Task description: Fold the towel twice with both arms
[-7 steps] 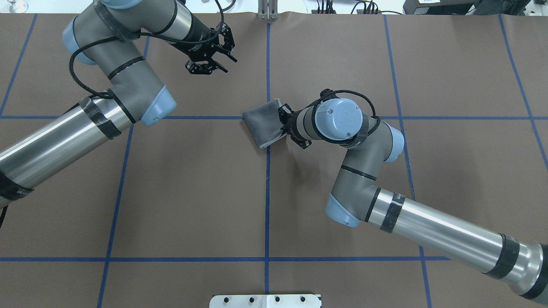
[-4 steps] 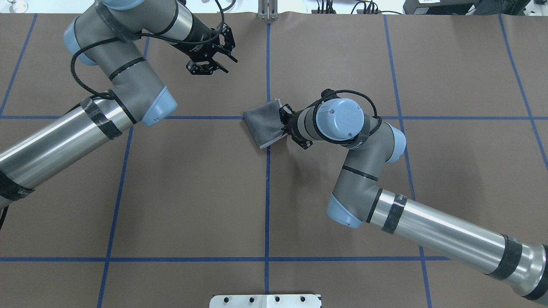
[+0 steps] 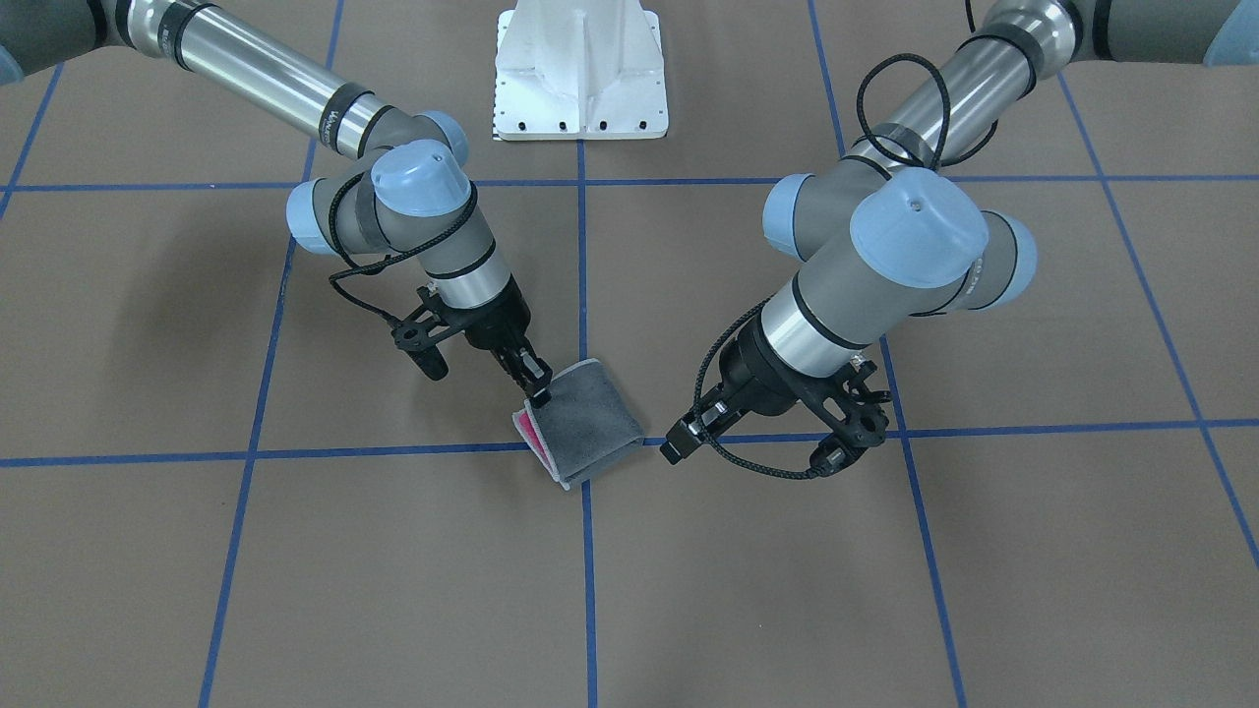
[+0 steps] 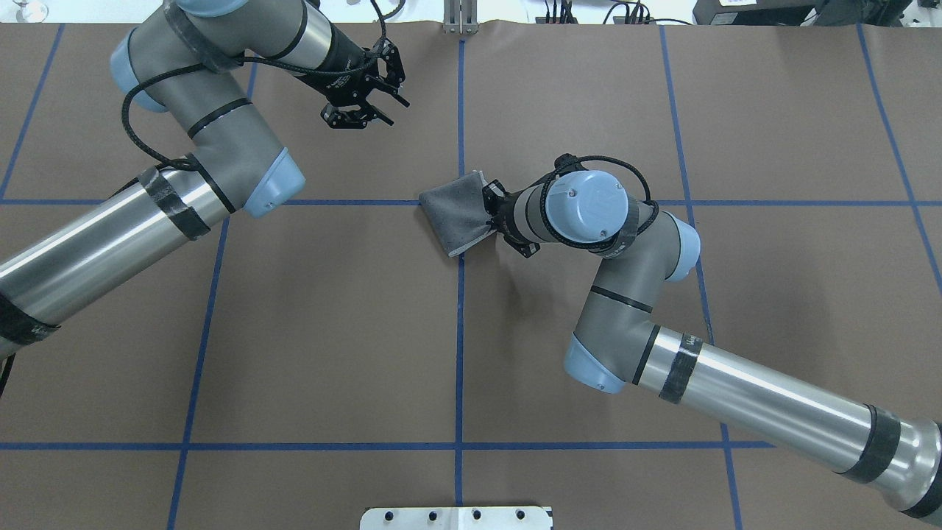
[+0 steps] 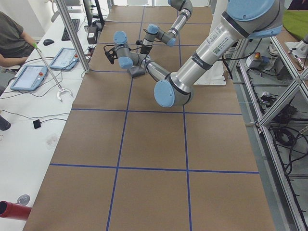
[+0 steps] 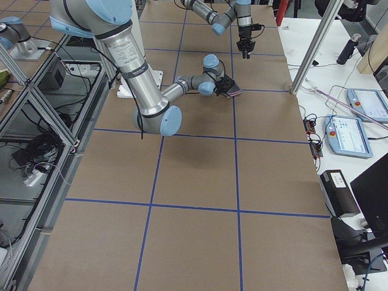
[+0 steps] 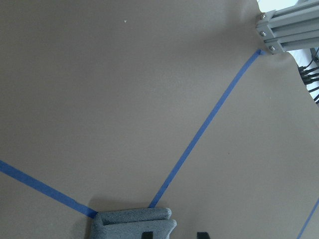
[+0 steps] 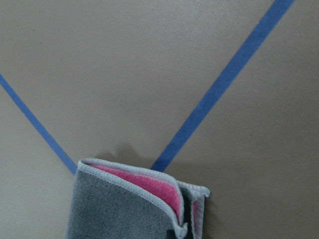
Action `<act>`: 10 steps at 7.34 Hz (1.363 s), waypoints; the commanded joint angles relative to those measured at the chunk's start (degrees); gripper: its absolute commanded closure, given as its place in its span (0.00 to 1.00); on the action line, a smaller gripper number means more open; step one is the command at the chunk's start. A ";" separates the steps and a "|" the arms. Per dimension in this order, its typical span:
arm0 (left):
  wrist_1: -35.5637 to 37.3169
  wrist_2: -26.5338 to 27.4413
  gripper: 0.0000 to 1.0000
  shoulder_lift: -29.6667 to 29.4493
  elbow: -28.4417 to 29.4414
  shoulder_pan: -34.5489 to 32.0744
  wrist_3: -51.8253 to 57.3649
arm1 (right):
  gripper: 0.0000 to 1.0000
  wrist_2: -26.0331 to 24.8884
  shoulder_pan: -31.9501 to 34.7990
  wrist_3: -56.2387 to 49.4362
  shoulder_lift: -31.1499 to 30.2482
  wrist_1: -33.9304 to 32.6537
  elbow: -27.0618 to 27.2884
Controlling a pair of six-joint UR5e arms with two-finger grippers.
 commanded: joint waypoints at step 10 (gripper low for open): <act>0.08 0.09 0.59 -0.04 0.17 0.17 -0.17 | 1.00 0.00 -0.09 0.00 -0.37 -0.05 -0.08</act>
